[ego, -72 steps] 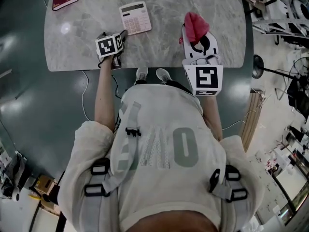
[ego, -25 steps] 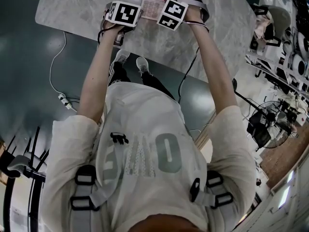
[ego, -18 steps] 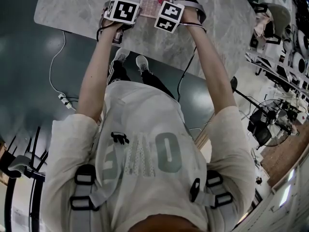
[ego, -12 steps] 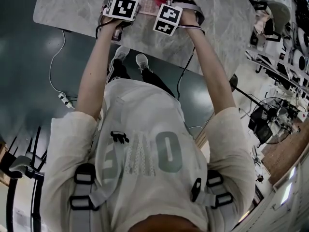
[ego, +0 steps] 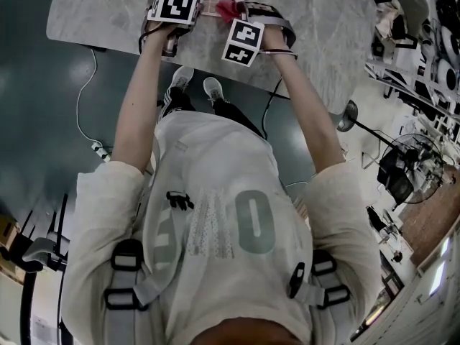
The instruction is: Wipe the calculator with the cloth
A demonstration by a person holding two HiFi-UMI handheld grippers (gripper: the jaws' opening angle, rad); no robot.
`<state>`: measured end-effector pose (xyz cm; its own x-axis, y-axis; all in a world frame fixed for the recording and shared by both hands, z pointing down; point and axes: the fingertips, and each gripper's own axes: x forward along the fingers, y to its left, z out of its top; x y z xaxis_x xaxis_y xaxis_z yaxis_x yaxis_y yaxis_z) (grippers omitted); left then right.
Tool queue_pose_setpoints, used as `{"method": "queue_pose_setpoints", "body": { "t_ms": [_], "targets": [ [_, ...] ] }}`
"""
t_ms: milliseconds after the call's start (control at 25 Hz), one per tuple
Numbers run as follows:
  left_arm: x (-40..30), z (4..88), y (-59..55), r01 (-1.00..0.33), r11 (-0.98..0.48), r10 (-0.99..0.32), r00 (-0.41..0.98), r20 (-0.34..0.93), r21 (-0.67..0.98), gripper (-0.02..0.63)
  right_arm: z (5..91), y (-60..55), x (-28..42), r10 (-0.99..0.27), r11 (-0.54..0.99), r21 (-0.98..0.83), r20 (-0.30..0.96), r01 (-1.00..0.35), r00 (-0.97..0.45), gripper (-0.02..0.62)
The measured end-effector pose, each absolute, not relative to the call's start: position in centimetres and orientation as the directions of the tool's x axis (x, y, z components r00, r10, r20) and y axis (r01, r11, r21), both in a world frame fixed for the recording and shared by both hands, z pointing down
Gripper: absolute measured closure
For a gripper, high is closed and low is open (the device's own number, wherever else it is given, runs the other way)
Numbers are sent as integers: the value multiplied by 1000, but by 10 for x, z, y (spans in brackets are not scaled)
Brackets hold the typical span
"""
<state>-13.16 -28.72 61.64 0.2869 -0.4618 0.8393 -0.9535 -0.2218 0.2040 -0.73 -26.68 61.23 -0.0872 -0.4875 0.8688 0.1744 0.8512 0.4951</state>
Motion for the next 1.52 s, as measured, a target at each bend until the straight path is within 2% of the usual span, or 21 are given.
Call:
{"method": "queue_pose_setpoints", "body": {
  "t_ms": [800, 1200, 1520],
  "targets": [
    [-137, 614, -285, -958, -215, -471, 274, 838, 192, 183, 616, -242, -7, -452, 862, 461, 887, 209, -95, 543],
    [-152, 597, -286, -971, -131, -517, 239, 822, 200, 184, 553, -324, -16, -610, 775, 621, 784, 120, -117, 543],
    [-169, 564, -286, -973, -95, -606, 225, 763, 211, 184, 549, -361, -34, -622, 764, 632, 775, 129, -114, 543]
  ]
}}
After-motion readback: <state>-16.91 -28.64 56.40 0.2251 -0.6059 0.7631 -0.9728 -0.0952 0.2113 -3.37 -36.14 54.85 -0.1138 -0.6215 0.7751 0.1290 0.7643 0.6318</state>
